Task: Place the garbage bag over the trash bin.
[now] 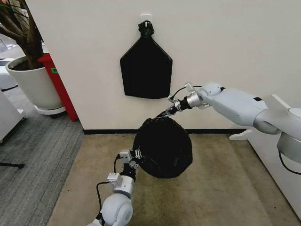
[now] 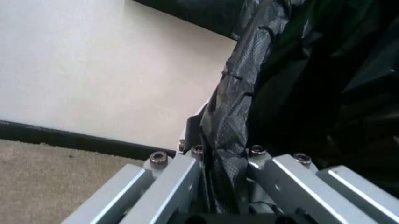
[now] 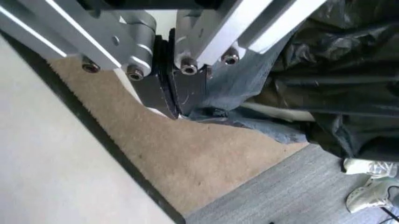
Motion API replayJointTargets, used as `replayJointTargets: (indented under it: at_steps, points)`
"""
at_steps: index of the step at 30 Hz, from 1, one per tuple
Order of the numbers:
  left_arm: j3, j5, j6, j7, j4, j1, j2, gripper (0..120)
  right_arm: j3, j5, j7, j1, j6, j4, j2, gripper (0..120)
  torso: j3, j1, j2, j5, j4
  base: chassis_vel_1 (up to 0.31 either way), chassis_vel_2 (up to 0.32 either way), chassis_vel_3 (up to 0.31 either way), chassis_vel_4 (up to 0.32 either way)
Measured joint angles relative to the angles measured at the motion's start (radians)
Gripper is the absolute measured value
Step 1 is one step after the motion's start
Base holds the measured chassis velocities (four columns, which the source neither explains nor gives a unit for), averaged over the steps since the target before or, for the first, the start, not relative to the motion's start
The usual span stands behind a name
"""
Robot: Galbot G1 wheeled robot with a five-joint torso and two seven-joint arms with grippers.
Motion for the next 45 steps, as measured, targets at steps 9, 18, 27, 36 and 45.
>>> replayJointTargets:
  at_steps: [9, 18, 27, 36, 45]
  points:
    - [-0.007, -0.006, 0.013, -0.036, 0.039, -0.014, -0.015, 1, 0.078, 0.016, 0.033, 0.009, 0.001, 0.131, -0.033, 30, 0.0, 0.0, 0.0, -0.0002, 0.0001, 0.0, 0.0, 0.0, 0.0]
    - [-0.017, -0.077, 0.032, -0.077, 0.043, -0.013, -0.022, 1, 0.31, -0.026, 0.198, -0.072, 0.073, 0.37, -0.076, 63, 0.0, 0.0, 0.0, -0.0003, 0.0004, 0.0, 0.0, 0.0, 0.0]
    - [-0.02, -0.312, 0.091, -0.174, -0.009, -0.016, -0.032, 1, 0.511, -0.361, 1.024, -0.271, 0.166, 0.787, -0.228, 97, 0.0, 0.0, 0.0, -0.0005, 0.0004, 0.0, 0.0, 0.0, 0.0]
    - [-0.02, -0.46, 0.152, -0.291, -0.048, -0.025, -0.053, 1, 0.816, -0.484, 1.339, -0.597, -0.096, 1.099, -0.415, 100, 0.0, 0.0, 0.0, 0.0009, -0.0008, 0.0, 0.0, 0.0, 0.0]
    - [-0.032, -0.611, 0.2, -0.378, -0.054, -0.061, -0.122, 1, 1.246, -0.255, 1.495, -1.078, -0.227, 1.314, -0.354, 100, 0.0, 0.0, 0.0, 0.0008, -0.0001, 0.0, 0.0, 0.0, 0.0]
